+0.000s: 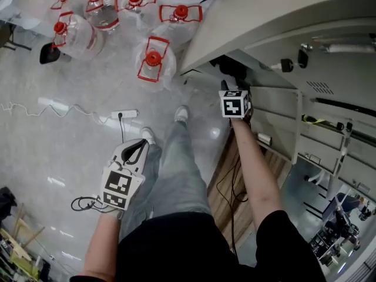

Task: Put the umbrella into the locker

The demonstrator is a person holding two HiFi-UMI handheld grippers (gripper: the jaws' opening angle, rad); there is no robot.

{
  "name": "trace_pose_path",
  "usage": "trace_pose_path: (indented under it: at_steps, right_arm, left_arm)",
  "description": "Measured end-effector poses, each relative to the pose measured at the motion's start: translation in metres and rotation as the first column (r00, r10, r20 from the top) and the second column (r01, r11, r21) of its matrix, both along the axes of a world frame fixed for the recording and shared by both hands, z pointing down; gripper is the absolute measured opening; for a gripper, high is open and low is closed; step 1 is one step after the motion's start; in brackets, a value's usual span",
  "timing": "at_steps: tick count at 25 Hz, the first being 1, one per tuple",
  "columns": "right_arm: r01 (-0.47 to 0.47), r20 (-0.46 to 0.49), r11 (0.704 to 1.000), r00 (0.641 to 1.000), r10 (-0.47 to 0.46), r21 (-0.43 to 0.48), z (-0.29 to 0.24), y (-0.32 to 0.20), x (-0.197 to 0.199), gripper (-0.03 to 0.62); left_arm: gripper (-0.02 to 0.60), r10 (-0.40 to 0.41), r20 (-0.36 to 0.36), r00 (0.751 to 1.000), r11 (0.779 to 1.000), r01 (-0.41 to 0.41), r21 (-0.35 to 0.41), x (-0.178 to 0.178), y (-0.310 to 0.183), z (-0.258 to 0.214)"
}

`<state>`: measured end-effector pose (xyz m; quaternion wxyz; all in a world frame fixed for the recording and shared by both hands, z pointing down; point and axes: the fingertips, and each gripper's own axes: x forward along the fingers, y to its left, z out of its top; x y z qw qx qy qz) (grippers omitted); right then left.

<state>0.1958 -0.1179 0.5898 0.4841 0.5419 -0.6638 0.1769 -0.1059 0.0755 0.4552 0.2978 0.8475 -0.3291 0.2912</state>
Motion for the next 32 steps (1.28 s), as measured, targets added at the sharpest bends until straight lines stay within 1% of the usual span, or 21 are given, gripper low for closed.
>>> trace_pose_path:
  at_steps: [3, 6, 11, 14, 16, 19, 20, 21, 24, 25, 27, 29, 32]
  right_arm:
    - [-0.012, 0.095, 0.998, 0.995, 0.006, 0.056, -0.046, 0.026, -0.026, 0.168]
    - [-0.024, 0.193, 0.993, 0.981, 0.001, 0.117, -0.098, 0.053, -0.048, 0.122]
    - [-0.040, 0.326, 0.969, 0.944, -0.044, 0.245, -0.191, 0.075, -0.082, 0.007]
    - [-0.022, 0.376, 0.956, 0.922, -0.094, 0.293, -0.244, 0.091, -0.094, -0.002]
    - [0.004, 0.387, 0.942, 0.911, -0.141, 0.334, -0.276, 0.098, -0.102, -0.002]
    - [0.050, 0.376, 0.910, 0.900, -0.219, 0.411, -0.325, 0.104, -0.114, -0.002]
    - [0.060, 0.377, 0.900, 0.894, -0.240, 0.432, -0.340, 0.107, -0.117, -0.003]
    - [0.064, 0.382, 0.890, 0.888, -0.257, 0.451, -0.353, 0.109, -0.119, -0.003]
    - [0.055, 0.408, 0.859, 0.863, -0.297, 0.509, -0.388, 0.115, -0.123, -0.003]
    - [0.051, 0.414, 0.848, 0.856, -0.310, 0.528, -0.398, 0.116, -0.123, -0.003]
    - [0.050, 0.410, 0.826, 0.850, -0.330, 0.561, -0.415, 0.117, -0.122, -0.003]
    - [0.049, 0.396, 0.806, 0.852, -0.342, 0.590, -0.429, 0.116, -0.119, -0.003]
    - [0.025, 0.403, 0.787, 0.849, -0.343, 0.617, -0.443, 0.116, -0.115, -0.003]
  left_arm:
    - [0.011, 0.002, -0.040, 0.999, 0.999, 0.000, 0.048, 0.008, -0.016, -0.027]
    - [0.011, 0.022, -0.076, 0.997, 0.994, -0.013, 0.109, 0.021, -0.027, -0.060]
    - [0.011, 0.063, -0.101, 0.993, 0.973, -0.038, 0.230, 0.031, -0.048, -0.112]
    - [0.011, 0.063, -0.134, 0.989, 0.963, -0.025, 0.268, 0.037, -0.050, -0.143]
    - [0.011, 0.068, -0.159, 0.985, 0.951, -0.016, 0.307, 0.040, -0.053, -0.167]
    - [0.011, 0.093, -0.184, 0.979, 0.916, -0.011, 0.402, 0.043, -0.060, -0.208]
    - [0.011, 0.098, -0.190, 0.977, 0.905, -0.008, 0.426, 0.044, -0.062, -0.220]
    - [0.011, 0.097, -0.197, 0.976, 0.898, -0.001, 0.439, 0.045, -0.063, -0.231]
    - [0.011, 0.064, -0.238, 0.969, 0.906, 0.044, 0.420, 0.050, -0.066, -0.259]
    - [0.011, 0.064, -0.244, 0.968, 0.905, 0.047, 0.423, 0.052, -0.067, -0.266]
    - [0.011, 0.077, -0.247, 0.966, 0.895, 0.042, 0.444, 0.055, -0.071, -0.278]
    - [0.011, 0.093, -0.247, 0.964, 0.885, 0.034, 0.465, 0.059, -0.074, -0.289]
    - [0.011, 0.112, -0.248, 0.962, 0.874, 0.023, 0.486, 0.065, -0.077, -0.302]
